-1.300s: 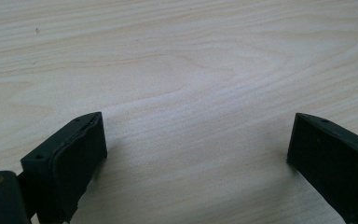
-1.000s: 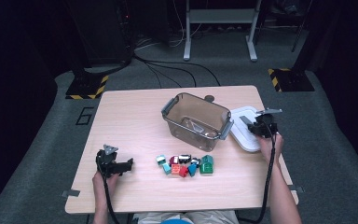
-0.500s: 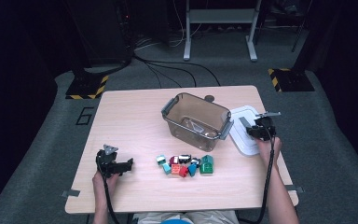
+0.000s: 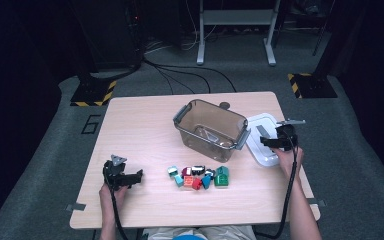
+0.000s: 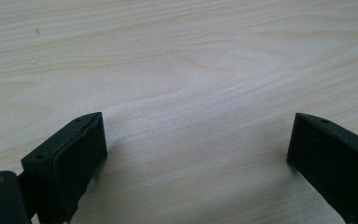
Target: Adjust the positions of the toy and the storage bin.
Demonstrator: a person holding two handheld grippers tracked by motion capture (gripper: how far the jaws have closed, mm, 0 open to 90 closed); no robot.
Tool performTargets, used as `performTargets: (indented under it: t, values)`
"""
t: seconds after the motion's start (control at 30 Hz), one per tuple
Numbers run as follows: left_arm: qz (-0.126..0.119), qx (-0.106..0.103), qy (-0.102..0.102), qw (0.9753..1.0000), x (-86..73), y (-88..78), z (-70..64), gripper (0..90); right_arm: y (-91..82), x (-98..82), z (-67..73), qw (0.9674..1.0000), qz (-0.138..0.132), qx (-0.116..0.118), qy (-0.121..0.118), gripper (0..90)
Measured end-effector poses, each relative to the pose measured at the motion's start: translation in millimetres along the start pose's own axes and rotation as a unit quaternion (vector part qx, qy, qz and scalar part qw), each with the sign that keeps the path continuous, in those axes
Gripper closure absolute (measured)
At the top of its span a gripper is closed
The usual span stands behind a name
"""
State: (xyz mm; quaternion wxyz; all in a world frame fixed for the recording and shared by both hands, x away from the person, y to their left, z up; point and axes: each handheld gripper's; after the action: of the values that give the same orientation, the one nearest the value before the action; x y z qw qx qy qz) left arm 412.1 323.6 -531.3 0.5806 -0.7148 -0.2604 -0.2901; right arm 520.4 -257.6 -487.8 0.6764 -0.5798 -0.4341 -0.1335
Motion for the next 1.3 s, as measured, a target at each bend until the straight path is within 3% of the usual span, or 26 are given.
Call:
performTargets:
  t: [0.2,0.27,0.5,0.67,0.87,1.17,1.3]
  values:
    - [0.0,0.0,0.0,1.0,0.1,0.0,0.1,4.2,-19.1,0.6,9.8,0.9994,-0.028,0.003,-0.021,10.2]
    - [0.0,0.0,0.0,1.0,0.1,0.0,0.1,4.2,-27.9,-1.0,17.7,0.9985,-0.034,0.007,-0.042,7.7]
    - [0.001,0.0,-0.001,1.0,0.0,0.1,0.0,4.2,-41.0,-8.2,38.4,0.9965,-0.036,0.016,-0.074,0.9]
    - [0.001,0.0,-0.001,1.0,0.1,0.1,0.0,4.2,-44.3,-14.5,49.7,0.9958,-0.037,0.023,-0.081,0.0]
    - [0.0,0.0,-0.001,1.0,0.1,0.1,0.1,4.2,-46.9,-32.7,72.8,0.9943,-0.036,0.03,-0.095,0.0]
    - [0.0,0.0,-0.001,1.0,0.1,0.1,0.1,4.2,-49.2,-65.3,86.5,0.9944,-0.029,0.037,-0.095,0.0]
    - [0.0,0.0,-0.001,1.0,0.1,0.1,0.1,4.2,-50.4,-78.0,94.7,0.9919,-0.033,0.058,-0.108,0.0]
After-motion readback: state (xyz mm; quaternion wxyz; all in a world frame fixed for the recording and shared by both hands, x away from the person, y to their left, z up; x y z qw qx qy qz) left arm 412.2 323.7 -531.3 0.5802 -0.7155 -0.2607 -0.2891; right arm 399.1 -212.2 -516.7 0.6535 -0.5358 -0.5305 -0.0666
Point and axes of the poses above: each handheld gripper's, and its own axes: y roughly forward along the jaws, x roughly out of its top, z roughly to its left, and after that the axes turned 12 degrees about -y, right-handed
